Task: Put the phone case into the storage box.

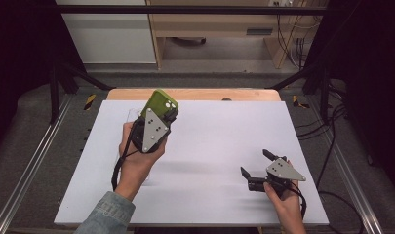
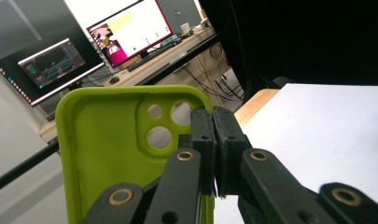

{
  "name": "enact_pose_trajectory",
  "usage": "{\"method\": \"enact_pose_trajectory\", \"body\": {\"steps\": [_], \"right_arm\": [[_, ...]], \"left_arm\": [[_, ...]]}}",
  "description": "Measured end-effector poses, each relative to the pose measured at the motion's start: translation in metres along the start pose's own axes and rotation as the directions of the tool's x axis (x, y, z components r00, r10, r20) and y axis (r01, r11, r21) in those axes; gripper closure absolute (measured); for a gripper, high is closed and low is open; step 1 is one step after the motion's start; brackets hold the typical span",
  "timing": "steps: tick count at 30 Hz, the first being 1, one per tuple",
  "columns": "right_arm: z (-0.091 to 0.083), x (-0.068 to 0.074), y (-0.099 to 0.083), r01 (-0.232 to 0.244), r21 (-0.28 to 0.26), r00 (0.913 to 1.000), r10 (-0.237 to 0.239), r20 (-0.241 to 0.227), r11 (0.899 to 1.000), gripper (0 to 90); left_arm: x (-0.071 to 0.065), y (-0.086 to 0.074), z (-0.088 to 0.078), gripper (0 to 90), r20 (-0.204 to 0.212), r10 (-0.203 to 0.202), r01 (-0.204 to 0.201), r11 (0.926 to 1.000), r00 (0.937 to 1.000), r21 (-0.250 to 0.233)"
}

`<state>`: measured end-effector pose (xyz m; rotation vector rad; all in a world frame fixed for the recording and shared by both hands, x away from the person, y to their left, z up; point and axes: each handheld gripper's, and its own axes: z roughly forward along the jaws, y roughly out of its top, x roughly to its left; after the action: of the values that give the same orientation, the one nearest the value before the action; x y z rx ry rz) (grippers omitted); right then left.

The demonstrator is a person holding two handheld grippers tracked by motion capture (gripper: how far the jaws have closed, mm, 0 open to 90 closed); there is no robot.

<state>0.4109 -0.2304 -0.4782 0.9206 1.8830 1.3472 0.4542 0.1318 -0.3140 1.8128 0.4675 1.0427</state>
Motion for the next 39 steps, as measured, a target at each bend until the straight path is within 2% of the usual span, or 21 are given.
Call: {"method": "enact_pose_trajectory", "body": {"steps": [5, 8, 13, 23, 27, 30, 34, 36, 37, 39], "right_arm": [[-0.001, 0.001, 0.000, 0.002, -0.005, 1.0000, -0.002, 0.002, 1.000, 3.5], [-0.001, 0.000, 0.000, 0.002, -0.007, 1.0000, -0.002, 0.003, 1.000, 3.5], [0.000, 0.000, 0.000, 0.005, -0.009, 1.0000, -0.005, 0.004, 1.000, 3.5], [0.000, 0.001, 0.000, 0.007, -0.004, 1.0000, -0.007, 0.004, 1.000, 3.5], [0.000, 0.001, 0.000, 0.008, -0.003, 1.0000, -0.008, 0.001, 1.000, 3.5], [0.000, 0.001, 0.000, 0.002, -0.004, 1.0000, -0.002, 0.000, 1.000, 3.5], [0.000, 0.000, 0.000, 0.002, -0.002, 1.0000, -0.002, -0.005, 1.000, 3.5], [0.000, 0.000, 0.000, 0.001, -0.001, 1.0000, -0.001, -0.007, 1.000, 3.5], [0.000, 0.000, 0.000, 0.001, -0.002, 1.0000, -0.001, -0.007, 1.000, 3.5], [0.000, 0.000, 0.000, 0.002, -0.002, 1.0000, -0.003, -0.007, 1.000, 3.5]], "left_arm": [[0.007, -0.004, 0.002, 87.7, -0.016, -0.071, 0.071, 0.9975, 0.9974, 0.001], [0.009, -0.005, 0.003, 87.7, -0.019, -0.098, 0.098, 0.9952, 0.9950, 0.001], [0.012, -0.006, 0.002, 87.7, -0.024, -0.125, 0.125, 0.9921, 0.9918, -0.004], [0.021, -0.009, 0.000, 87.7, -0.032, -0.205, 0.204, 0.9788, 0.9783, -0.013], [0.025, -0.011, 0.001, 87.7, -0.036, -0.218, 0.218, 0.9760, 0.9753, -0.004], [0.028, -0.013, 0.002, 87.7, -0.040, -0.249, 0.249, 0.9686, 0.9678, -0.005], [0.033, -0.015, 0.003, 87.7, -0.066, -0.279, 0.279, 0.9602, 0.9580, -0.015], [0.037, -0.016, 0.002, 87.7, -0.079, -0.297, 0.297, 0.9548, 0.9515, -0.018], [0.039, -0.017, 0.002, 87.7, -0.087, -0.314, 0.313, 0.9496, 0.9455, -0.023], [0.044, -0.019, 0.002, 87.7, -0.106, -0.328, 0.326, 0.9445, 0.9386, -0.039]]}}
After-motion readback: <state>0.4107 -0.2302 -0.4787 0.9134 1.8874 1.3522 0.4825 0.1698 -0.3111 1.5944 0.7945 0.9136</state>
